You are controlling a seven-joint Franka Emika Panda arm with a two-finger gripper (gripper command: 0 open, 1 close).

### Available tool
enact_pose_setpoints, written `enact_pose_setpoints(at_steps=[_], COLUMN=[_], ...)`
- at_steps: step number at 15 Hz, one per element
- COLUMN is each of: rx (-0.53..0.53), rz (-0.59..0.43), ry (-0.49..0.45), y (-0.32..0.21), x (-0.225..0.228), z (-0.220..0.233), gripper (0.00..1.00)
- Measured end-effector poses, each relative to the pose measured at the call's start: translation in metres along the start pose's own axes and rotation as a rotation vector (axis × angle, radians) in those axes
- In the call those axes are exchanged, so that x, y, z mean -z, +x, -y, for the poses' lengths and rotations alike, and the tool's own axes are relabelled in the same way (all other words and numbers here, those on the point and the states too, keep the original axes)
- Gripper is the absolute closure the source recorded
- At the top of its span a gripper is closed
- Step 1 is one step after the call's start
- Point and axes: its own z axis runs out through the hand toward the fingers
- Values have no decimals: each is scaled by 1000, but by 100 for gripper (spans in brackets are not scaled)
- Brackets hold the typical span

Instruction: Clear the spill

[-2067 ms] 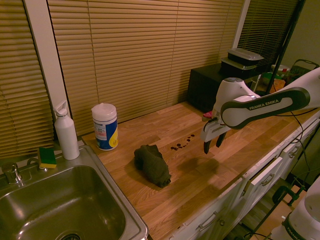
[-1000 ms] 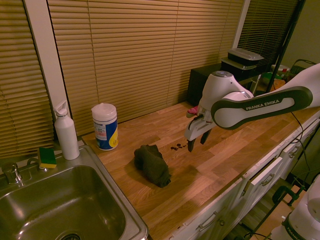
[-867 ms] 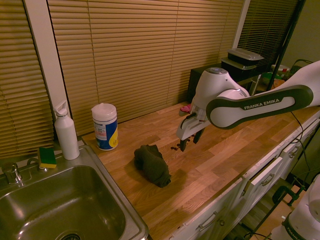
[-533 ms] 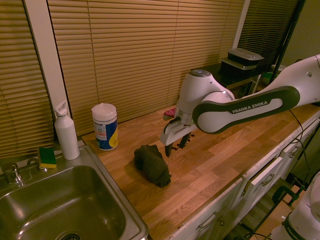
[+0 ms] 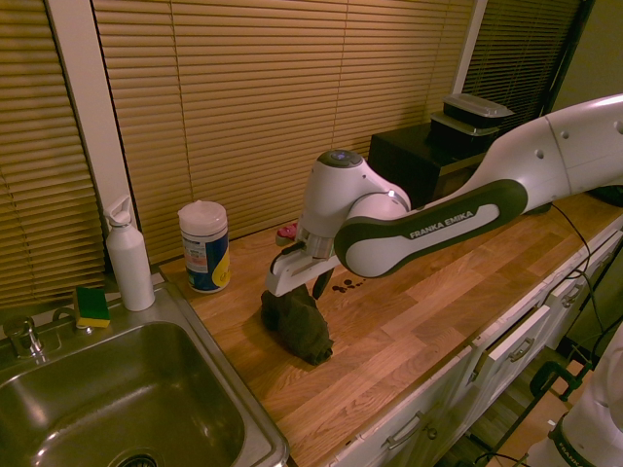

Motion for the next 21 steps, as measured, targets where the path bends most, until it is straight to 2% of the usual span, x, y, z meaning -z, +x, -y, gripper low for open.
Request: enact_pose_setpoints(at_steps=[3,4,21], rx=[-25,-32,-72], rz=[-31,-42,-28], ry=[-10,-15,-81], y=[4,6,30], x=[-22,-28,-74], z=[19,23,6], gripper=[0,100,100])
